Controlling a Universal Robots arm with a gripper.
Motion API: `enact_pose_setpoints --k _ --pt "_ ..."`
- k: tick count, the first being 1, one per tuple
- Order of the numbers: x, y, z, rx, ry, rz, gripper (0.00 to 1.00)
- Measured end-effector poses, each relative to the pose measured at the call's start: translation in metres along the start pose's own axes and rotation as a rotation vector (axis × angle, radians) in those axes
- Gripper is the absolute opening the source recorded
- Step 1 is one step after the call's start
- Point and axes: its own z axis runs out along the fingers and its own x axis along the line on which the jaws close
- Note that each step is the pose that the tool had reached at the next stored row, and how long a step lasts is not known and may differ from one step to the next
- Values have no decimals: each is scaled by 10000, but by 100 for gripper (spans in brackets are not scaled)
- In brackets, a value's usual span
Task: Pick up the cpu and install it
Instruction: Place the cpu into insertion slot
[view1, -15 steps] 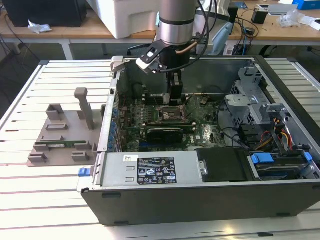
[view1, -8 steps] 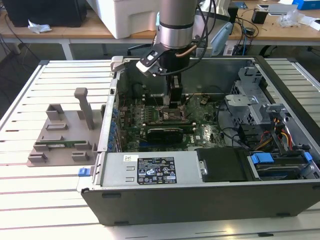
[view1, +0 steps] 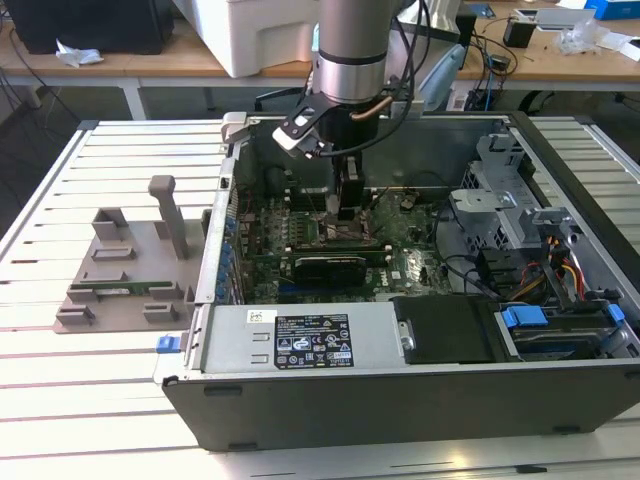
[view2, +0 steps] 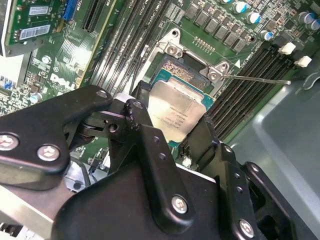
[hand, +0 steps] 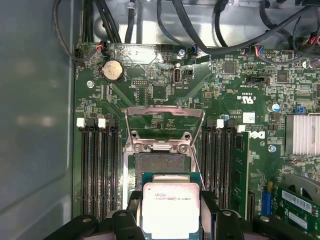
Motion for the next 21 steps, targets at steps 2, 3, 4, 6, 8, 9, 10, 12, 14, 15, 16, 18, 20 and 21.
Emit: enact_pose_setpoints --k 2,3,4,6,8,9,10,12,14,15,16,18,20,21 --pt "6 1 29 0 -1 0 55" --pt "11 1 50 1 -1 -1 55" --pt "13 1 62 0 -1 -1 55" --pt "19 1 88 0 0 0 55" --pt "24 1 123 0 0 -1 55" --pt "25 1 141 0 0 0 55" --pt "26 1 152 0 0 -1 55" --pt "27 0 172 0 -1 -1 55" --pt "28 0 188 1 -1 0 55" --pt "28 0 195 0 -1 -1 55" --pt "29 0 206 1 0 -1 55" --pt "32 -1 225 0 0 0 55" --pt "42 0 262 0 0 0 55" --pt "47 0 276 0 0 0 55"
